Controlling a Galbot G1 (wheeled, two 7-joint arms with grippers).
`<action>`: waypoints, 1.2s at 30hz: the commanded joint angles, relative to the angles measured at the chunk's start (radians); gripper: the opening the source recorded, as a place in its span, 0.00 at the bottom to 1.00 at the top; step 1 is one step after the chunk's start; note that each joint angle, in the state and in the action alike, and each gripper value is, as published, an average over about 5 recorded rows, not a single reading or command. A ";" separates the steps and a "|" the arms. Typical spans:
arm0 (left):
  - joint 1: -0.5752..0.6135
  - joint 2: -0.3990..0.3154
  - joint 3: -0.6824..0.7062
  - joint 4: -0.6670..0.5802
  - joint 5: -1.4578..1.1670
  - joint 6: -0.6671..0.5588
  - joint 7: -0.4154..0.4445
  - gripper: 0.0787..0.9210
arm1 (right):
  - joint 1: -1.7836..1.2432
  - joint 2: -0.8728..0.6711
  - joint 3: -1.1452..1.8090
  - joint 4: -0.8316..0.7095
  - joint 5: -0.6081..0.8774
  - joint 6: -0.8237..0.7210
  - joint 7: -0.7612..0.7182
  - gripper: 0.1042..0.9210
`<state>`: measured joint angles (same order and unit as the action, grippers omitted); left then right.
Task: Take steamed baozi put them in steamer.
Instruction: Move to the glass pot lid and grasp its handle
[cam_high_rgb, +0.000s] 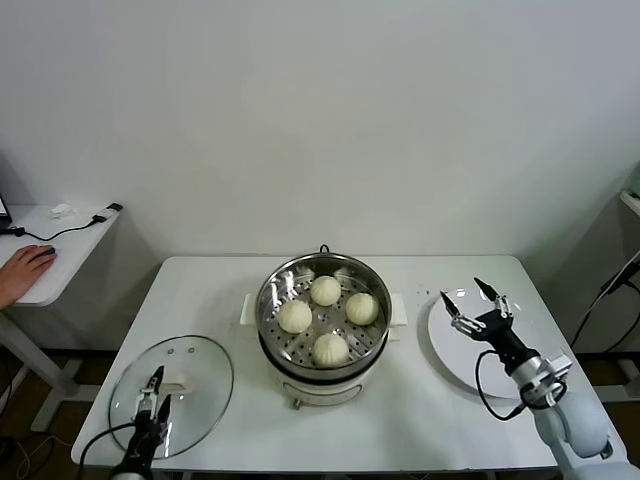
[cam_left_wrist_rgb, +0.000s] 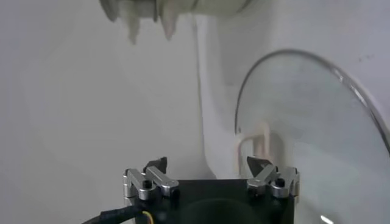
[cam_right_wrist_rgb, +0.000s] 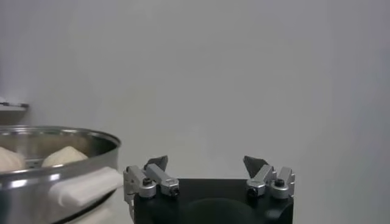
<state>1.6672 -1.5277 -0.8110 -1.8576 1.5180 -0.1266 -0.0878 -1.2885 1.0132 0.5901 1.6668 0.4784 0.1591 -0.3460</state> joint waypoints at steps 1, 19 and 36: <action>-0.102 0.003 -0.001 0.161 0.088 0.081 -0.146 0.88 | -0.036 0.030 0.040 -0.025 -0.015 0.006 0.001 0.88; -0.250 0.028 0.030 0.338 0.050 0.048 -0.222 0.88 | -0.044 0.042 0.057 -0.063 -0.001 0.021 -0.021 0.88; -0.262 0.041 0.028 0.342 -0.008 0.020 -0.216 0.42 | -0.043 0.054 0.066 -0.082 -0.031 0.042 -0.034 0.88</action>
<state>1.4193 -1.4895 -0.7860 -1.5278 1.5365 -0.1016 -0.2931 -1.3312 1.0651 0.6532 1.5892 0.4585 0.1984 -0.3780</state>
